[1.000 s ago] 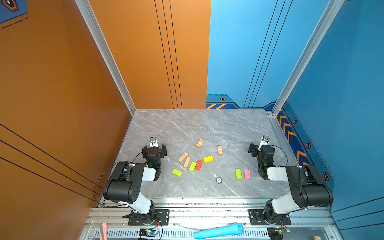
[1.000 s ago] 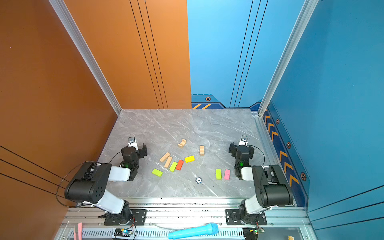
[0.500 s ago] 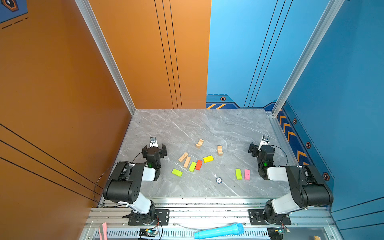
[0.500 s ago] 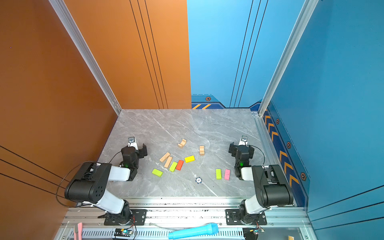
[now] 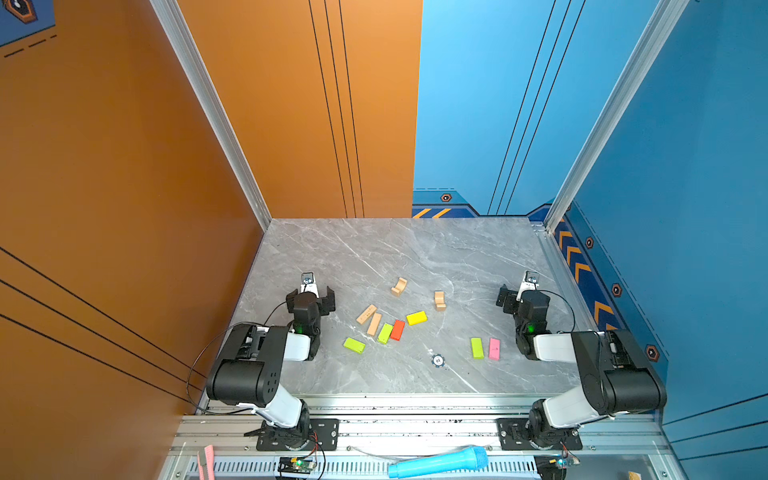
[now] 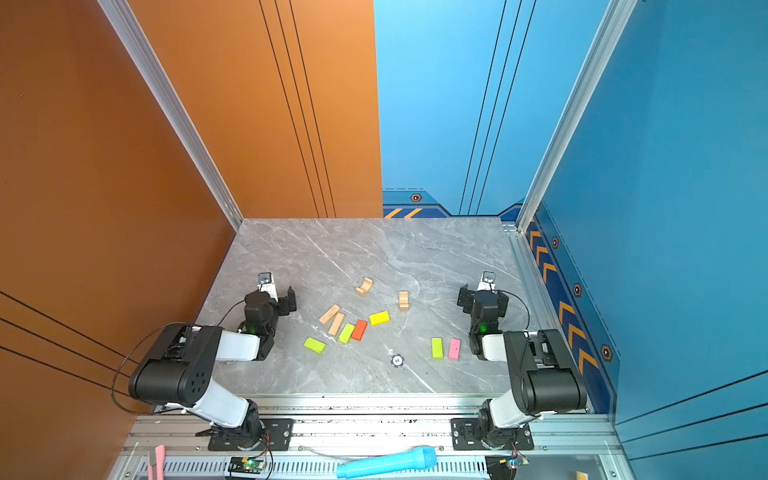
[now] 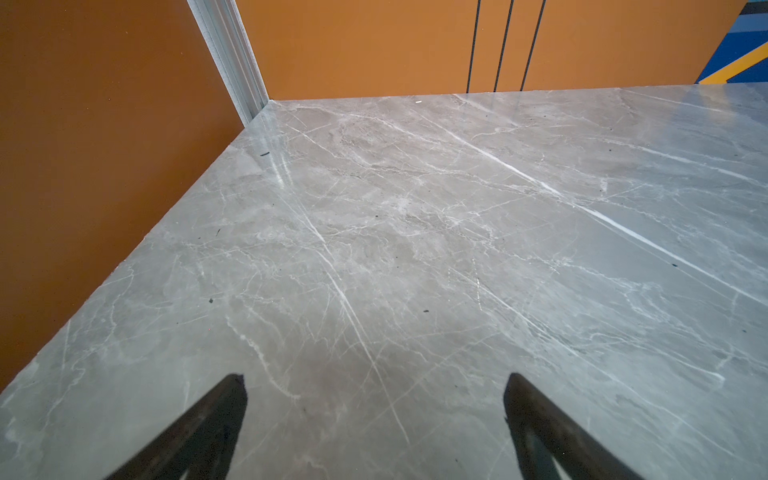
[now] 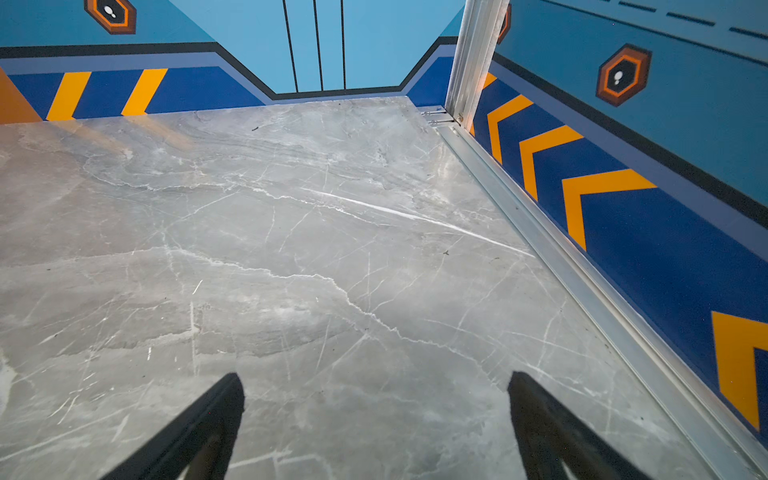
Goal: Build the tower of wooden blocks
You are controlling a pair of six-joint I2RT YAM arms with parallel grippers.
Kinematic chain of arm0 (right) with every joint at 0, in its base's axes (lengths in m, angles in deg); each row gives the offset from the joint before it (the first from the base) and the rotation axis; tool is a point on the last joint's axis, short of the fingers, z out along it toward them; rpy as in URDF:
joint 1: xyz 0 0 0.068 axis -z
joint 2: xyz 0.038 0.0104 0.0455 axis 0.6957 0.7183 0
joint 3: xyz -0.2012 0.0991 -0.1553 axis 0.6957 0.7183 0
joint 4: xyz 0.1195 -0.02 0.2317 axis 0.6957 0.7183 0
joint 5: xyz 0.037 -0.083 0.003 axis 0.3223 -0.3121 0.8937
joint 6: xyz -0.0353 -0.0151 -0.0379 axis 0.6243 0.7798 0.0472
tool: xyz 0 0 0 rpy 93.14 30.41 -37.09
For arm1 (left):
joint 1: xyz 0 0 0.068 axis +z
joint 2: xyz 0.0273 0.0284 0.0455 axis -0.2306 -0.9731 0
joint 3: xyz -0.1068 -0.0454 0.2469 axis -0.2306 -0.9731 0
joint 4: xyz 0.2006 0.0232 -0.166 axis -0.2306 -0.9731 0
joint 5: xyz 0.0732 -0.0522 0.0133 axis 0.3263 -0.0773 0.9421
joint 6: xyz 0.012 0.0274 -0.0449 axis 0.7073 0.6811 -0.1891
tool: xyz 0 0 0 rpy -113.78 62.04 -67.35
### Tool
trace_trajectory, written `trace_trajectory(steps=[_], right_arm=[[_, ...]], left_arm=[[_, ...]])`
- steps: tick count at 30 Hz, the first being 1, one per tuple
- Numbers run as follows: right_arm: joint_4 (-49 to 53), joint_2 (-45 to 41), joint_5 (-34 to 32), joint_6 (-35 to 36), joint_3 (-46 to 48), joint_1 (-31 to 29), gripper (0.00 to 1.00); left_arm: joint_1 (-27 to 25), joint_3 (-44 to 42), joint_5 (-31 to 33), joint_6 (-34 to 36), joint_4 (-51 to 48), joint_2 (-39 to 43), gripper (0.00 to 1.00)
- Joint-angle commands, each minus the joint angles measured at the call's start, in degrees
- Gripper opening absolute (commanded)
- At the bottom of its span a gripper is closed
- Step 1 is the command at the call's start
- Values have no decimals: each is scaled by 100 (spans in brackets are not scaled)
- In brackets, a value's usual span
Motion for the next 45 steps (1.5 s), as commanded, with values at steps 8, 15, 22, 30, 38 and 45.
trace_trajectory(steps=[8,15,22,30,38,45], right_arm=[[-93,71,26,14,-73,-18,100],[102,-208,-456,70,-119,-198,100],[4291,-1075,-909,-869,-2128,-534,100],[7306,-762,-493,-2236,-3845,-1281,100],[8128,-980,-31,-2576,-4106,-1844,100],[8555,-1673,213,-2688,-3945,-2037,100]], left_arm=[[38,103,-131,38,-104,26,98],[-84,141,92,126,-242,169,98],[-945,862,1018,699,-2081,1215,98],[-2415,1777,903,-100,-4546,2371,98],[-3353,1992,495,-1058,-6185,2895,98],[-3415,2481,103,-811,-6677,2185,98]])
